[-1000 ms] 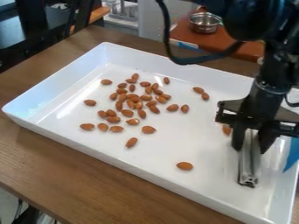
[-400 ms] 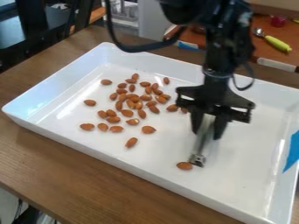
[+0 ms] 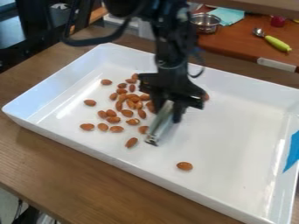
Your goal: Sweep into pile
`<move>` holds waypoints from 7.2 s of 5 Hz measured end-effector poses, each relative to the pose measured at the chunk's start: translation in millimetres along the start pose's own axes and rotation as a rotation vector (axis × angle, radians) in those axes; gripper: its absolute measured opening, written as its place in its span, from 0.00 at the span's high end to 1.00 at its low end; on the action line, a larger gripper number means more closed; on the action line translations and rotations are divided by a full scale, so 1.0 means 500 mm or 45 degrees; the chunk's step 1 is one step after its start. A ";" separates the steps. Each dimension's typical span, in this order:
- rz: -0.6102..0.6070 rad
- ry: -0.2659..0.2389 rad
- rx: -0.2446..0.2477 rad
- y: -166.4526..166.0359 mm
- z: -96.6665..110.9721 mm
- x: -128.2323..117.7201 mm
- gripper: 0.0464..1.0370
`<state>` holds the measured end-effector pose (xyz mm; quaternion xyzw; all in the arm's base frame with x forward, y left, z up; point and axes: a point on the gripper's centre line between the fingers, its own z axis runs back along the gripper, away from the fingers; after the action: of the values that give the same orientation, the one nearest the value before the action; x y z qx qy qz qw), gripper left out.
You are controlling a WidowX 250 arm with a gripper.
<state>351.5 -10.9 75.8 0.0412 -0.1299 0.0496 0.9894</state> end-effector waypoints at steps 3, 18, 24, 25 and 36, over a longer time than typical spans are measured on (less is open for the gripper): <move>-0.115 0.002 0.215 0.148 -0.005 -0.006 0.66; 0.211 0.111 0.083 0.033 -0.030 0.138 0.66; 0.458 -0.285 0.547 0.131 0.112 0.149 0.66; 0.399 -0.298 0.558 0.050 0.154 0.136 0.66; -0.151 -0.028 0.206 -0.128 0.025 -0.011 0.66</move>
<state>349.8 -75.9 82.0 0.1290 -0.1338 0.0009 0.9826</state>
